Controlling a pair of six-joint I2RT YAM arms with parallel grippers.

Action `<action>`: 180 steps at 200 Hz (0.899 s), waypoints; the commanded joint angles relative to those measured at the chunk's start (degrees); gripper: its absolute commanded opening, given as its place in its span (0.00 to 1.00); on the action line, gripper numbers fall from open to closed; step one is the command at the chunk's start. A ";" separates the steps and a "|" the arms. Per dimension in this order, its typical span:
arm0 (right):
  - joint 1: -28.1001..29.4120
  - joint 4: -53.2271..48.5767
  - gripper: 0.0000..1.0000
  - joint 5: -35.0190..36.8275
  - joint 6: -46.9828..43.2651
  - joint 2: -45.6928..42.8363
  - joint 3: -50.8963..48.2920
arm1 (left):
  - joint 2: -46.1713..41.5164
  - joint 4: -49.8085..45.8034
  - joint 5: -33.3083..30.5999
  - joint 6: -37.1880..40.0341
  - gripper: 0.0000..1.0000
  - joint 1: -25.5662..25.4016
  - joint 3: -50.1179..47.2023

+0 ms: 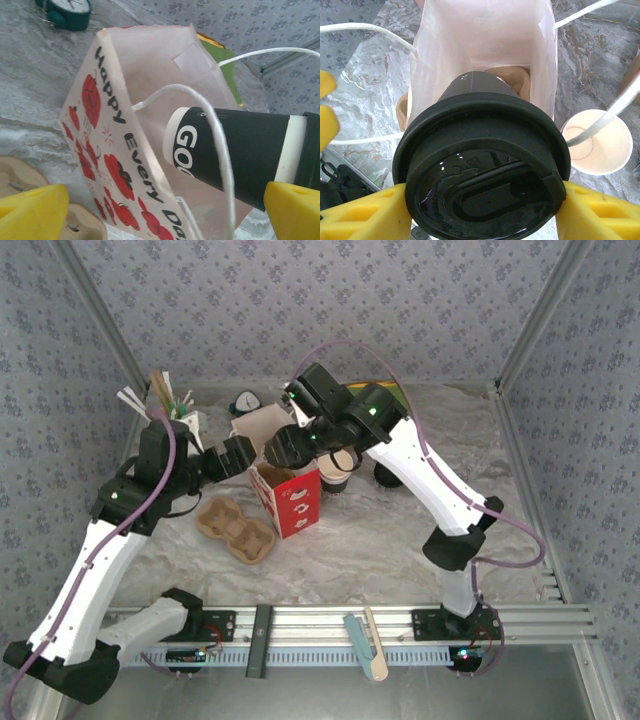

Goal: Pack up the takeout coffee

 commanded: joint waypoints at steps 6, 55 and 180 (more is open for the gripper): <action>0.21 -0.75 0.68 1.16 -1.49 3.04 2.58 | -1.37 -3.63 -3.88 -1.25 1.00 3.60 2.24; -0.45 -1.22 0.68 0.97 -1.75 6.71 4.38 | -0.78 -2.81 -1.77 -2.53 1.00 12.70 1.68; -1.08 -2.69 0.68 -0.43 -3.06 13.00 7.22 | 0.21 1.21 7.69 1.09 1.00 17.51 3.21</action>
